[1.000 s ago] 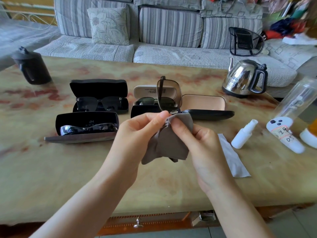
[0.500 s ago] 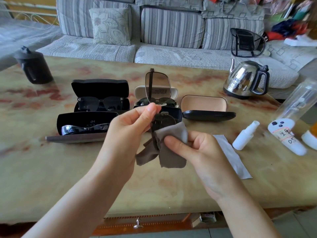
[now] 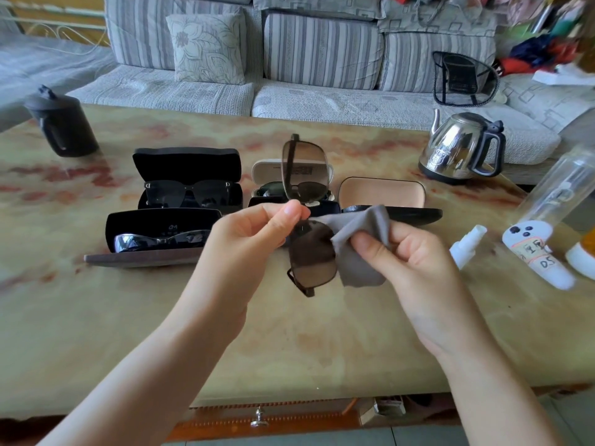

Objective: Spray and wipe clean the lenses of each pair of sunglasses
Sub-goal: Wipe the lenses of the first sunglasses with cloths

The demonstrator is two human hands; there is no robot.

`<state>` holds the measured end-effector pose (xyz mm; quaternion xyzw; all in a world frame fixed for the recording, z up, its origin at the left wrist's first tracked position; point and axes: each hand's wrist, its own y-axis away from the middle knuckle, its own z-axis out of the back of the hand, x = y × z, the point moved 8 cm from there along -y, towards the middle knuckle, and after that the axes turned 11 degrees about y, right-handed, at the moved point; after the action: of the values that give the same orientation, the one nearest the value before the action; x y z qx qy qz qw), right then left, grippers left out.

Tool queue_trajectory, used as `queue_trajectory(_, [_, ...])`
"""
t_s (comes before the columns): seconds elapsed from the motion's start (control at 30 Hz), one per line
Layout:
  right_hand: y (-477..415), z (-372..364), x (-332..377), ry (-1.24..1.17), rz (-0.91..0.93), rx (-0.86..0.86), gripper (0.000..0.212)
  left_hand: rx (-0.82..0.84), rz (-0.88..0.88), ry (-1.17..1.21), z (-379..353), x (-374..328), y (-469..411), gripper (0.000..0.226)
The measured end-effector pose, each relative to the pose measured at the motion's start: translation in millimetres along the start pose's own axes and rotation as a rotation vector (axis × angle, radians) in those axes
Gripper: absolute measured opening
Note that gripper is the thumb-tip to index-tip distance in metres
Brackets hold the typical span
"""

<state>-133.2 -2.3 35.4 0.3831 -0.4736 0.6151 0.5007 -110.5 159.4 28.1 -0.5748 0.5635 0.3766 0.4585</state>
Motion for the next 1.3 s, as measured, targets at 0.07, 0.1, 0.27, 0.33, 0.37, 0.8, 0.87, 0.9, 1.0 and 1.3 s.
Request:
queue_trajectory(0.07, [-2.6, 4.0, 4.2, -0.042, 0.047, -0.027, 0.015, 0.044, -0.002, -0.036, -5.4, 1.3, 2.6, 0.027])
queue_trajectory(0.1, [-3.7, 5.2, 4.9, -0.058, 0.050, -0.043, 0.016, 0.069, -0.001, -0.064, -8.6, 1.9, 3.7, 0.028])
queue_trajectory(0.27, [-6.6, 0.5, 7.8, -0.093, 0.035, -0.075, 0.027, 0.137, -0.003, -0.168, -17.4, 2.6, 5.8, 0.020])
queue_trajectory(0.33, [-6.0, -4.1, 9.4, -0.134, 0.023, -0.060, 0.019, 0.147, -0.026, -0.188, -19.0, 1.8, 6.4, 0.019])
queue_trajectory(0.37, [-5.2, -5.7, 9.2, -0.154, 0.005, -0.065, 0.021, 0.147, -0.032, -0.193, -19.5, 1.6, 6.9, 0.017])
queue_trajectory(0.8, [-7.1, 3.6, -4.5, -0.114, -0.072, -0.090, 0.015, 0.097, -0.071, -0.232, -18.4, -1.9, 8.4, 0.011])
queue_trajectory(0.87, [-7.7, 7.6, -5.4, -0.089, -0.069, -0.095, 0.011, 0.092, -0.081, -0.244, -17.5, -3.1, 7.8, 0.011])
queue_trajectory(0.9, [-7.7, 8.9, -4.8, -0.092, -0.066, -0.089, 0.011, 0.093, -0.085, -0.247, -17.1, -3.7, 7.8, 0.012])
queue_trajectory(1.0, [-8.2, 11.5, -4.8, -0.167, -0.063, -0.084, 0.017, 0.095, -0.098, -0.266, -16.6, -5.2, 7.7, 0.012])
queue_trajectory(1.3, [-7.9, 29.8, -8.7, -0.181, -0.093, -0.158, 0.016, 0.074, -0.086, -0.269, -13.8, -5.9, 5.1, 0.012])
